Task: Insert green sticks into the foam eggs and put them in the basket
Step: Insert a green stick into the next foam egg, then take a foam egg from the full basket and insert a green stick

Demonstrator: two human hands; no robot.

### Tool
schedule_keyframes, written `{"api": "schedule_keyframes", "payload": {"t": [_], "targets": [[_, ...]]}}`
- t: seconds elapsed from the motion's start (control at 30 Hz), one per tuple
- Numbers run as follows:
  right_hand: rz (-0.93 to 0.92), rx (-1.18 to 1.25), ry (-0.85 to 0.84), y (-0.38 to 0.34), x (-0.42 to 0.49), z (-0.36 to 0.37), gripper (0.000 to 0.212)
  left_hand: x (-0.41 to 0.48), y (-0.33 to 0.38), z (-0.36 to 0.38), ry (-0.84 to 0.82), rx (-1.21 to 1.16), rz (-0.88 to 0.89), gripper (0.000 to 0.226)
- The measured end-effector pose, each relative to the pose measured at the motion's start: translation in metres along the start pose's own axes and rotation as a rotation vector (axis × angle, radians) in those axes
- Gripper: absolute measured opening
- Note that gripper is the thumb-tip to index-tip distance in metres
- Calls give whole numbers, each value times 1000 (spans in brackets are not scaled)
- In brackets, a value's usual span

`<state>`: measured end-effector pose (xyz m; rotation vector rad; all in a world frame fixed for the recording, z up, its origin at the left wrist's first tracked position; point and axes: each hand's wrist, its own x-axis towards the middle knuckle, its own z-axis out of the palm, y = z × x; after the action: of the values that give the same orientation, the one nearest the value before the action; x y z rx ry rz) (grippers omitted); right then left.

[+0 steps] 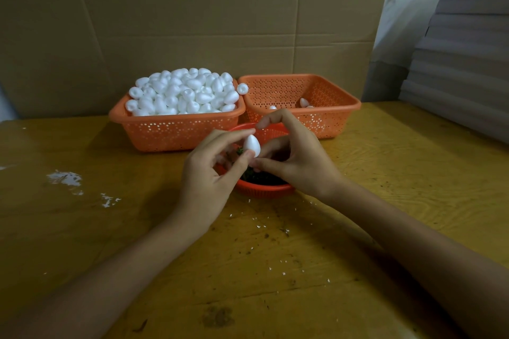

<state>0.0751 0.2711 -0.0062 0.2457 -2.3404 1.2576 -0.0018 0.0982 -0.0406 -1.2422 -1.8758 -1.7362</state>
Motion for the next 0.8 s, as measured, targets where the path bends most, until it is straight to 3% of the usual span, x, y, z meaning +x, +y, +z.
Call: {"api": "schedule_keyframes", "payload": {"t": [0.2,0.33,0.53,0.8], "targets": [[22,28,101,3,2,-2,52,-1,4,-2,18,1,6,42],[89,84,294,6,10,-19,46,-3,8,0,5,-3,-7,28],[252,-7,540,27,19,-66,44,-3,6,0,-4,6,-4,27],[371,-83,613,46,25,-83,39,-4,5,1,-5,13,-31,27]]}}
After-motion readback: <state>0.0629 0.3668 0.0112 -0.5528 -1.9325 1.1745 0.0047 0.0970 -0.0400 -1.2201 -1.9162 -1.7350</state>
